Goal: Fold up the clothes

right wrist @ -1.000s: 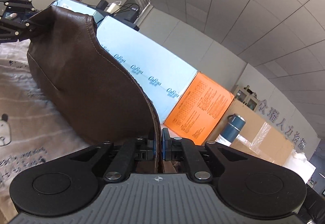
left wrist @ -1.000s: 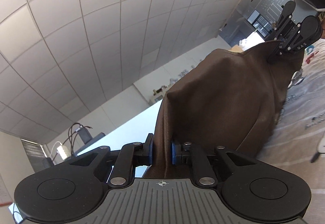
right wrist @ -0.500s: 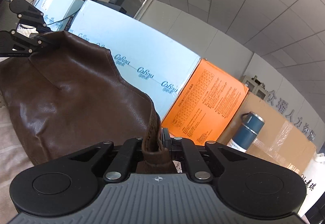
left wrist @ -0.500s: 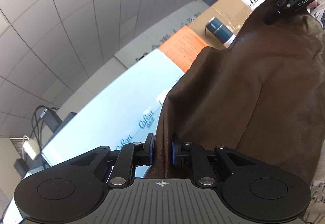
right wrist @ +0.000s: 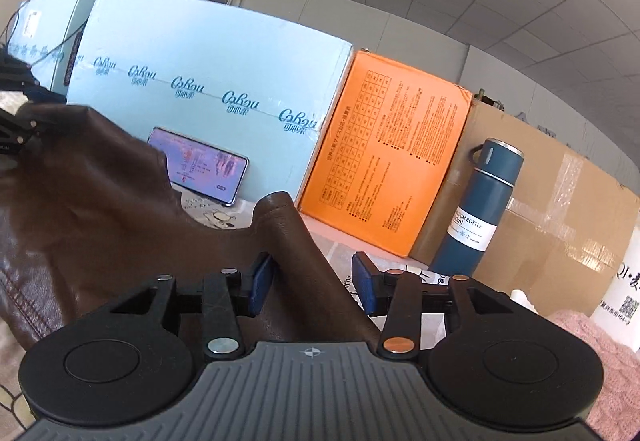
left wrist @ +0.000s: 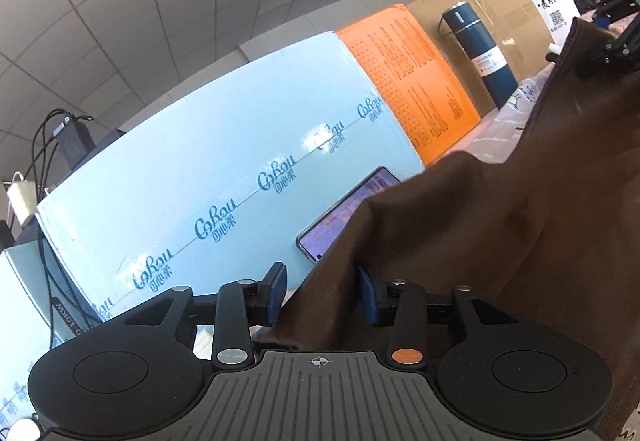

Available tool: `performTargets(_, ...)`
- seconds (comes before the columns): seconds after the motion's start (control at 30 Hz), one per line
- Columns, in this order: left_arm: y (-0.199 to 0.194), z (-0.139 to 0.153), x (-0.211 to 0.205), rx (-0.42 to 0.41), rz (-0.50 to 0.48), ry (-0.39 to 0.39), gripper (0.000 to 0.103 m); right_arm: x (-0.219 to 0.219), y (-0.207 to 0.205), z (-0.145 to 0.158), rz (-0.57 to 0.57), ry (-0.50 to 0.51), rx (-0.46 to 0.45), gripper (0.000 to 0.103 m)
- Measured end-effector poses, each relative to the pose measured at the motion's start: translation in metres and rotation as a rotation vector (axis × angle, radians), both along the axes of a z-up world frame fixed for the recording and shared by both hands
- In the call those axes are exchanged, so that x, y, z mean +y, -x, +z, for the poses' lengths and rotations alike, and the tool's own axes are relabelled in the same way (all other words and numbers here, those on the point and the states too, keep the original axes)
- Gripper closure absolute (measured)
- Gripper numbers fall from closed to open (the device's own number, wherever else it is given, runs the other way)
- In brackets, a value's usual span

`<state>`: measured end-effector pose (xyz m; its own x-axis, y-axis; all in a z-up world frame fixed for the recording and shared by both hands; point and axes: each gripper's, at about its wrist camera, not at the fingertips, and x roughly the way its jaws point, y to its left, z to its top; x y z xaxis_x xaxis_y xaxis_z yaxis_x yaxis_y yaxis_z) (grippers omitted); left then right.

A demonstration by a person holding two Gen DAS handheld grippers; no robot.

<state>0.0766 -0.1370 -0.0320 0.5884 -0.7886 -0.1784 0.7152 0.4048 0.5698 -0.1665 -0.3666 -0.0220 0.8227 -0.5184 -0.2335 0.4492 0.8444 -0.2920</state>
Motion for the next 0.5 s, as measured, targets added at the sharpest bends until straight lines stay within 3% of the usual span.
performTargets(0.13, -0.012, 0.013, 0.005, 0.045, 0.066, 0.074, 0.052, -0.006, 0.004, 0.003, -0.008, -0.057, -0.041, 0.06)
performTargets(0.27, -0.023, 0.028, 0.027, 0.202, 0.126, 0.176, 0.044, -0.013, 0.01, 0.004, -0.062, -0.112, -0.091, 0.051)
performTargets(0.3, -0.027, 0.032, 0.034, 0.269, 0.142, 0.218, 0.041, -0.016, 0.011, 0.004, -0.079, -0.133, -0.098, 0.049)
performTargets(0.37, -0.037, 0.039, 0.052, 0.45, 0.19, 0.317, 0.021, -0.022, 0.013, 0.004, -0.114, -0.174, -0.113, 0.043)
performTargets(0.43, -0.047, 0.04, 0.068, 0.648, 0.213, 0.376, 0.01, -0.027, 0.013, 0.002, -0.153, -0.207, -0.108, 0.041)
performTargets(0.5, -0.055, 0.038, 0.083, 0.817, 0.22, 0.417, 0.01, -0.032, 0.011, -0.001, -0.193, -0.232, -0.091, 0.036)
